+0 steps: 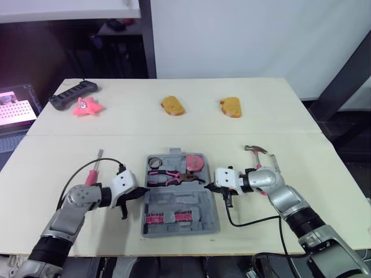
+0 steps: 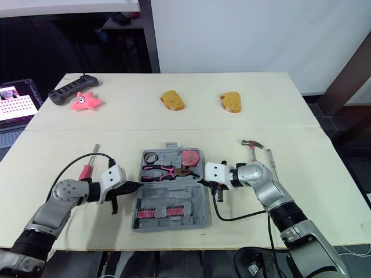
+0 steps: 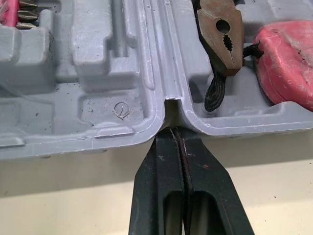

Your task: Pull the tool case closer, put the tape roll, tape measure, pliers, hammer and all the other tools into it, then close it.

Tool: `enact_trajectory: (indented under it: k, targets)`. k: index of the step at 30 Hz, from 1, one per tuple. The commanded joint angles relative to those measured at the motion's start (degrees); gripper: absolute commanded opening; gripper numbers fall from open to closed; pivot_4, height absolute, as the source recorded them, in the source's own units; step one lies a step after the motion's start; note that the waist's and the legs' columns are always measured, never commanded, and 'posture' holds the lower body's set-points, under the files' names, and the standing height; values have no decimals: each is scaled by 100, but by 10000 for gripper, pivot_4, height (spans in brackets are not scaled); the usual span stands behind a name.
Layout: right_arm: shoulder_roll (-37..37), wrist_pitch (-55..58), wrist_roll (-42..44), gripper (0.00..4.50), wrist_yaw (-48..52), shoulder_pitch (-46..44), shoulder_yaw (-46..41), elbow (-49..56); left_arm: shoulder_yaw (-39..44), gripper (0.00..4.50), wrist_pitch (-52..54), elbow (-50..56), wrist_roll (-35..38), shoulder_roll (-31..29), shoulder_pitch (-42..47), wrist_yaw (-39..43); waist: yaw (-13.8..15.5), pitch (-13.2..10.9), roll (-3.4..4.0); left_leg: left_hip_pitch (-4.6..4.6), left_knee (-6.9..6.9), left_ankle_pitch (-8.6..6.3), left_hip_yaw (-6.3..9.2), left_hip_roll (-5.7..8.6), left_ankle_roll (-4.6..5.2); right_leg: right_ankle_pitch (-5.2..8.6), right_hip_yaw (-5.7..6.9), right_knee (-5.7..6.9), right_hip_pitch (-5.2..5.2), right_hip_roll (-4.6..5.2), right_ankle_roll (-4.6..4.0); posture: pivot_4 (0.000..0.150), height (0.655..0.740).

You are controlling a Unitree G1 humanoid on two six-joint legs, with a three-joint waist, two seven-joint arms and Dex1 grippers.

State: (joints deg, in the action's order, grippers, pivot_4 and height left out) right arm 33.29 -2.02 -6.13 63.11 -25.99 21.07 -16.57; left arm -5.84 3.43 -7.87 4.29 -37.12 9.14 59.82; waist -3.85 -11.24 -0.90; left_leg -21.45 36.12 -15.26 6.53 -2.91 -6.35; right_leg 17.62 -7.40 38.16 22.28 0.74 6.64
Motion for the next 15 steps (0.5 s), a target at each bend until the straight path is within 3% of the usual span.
enact_trajectory:
  k: [1, 15]
  targets:
    - [131, 73, -27, 0, 146, -26, 5, 219, 6, 534, 14, 183, 117, -48, 8, 52, -1, 0, 0, -1, 0, 0, 0, 0, 0, 0, 0, 0, 0, 0, 0, 1500, 7400]
    - [-132, 579, -15, 0, 161, 118, 216, 803, 59, 534, 293, 742, 219, -97, -312, -14, -20, -1, 0, -2, -7, 0, 1, -2, 0, 1, 0, 0, 9, -3, -1, 1500, 7400]
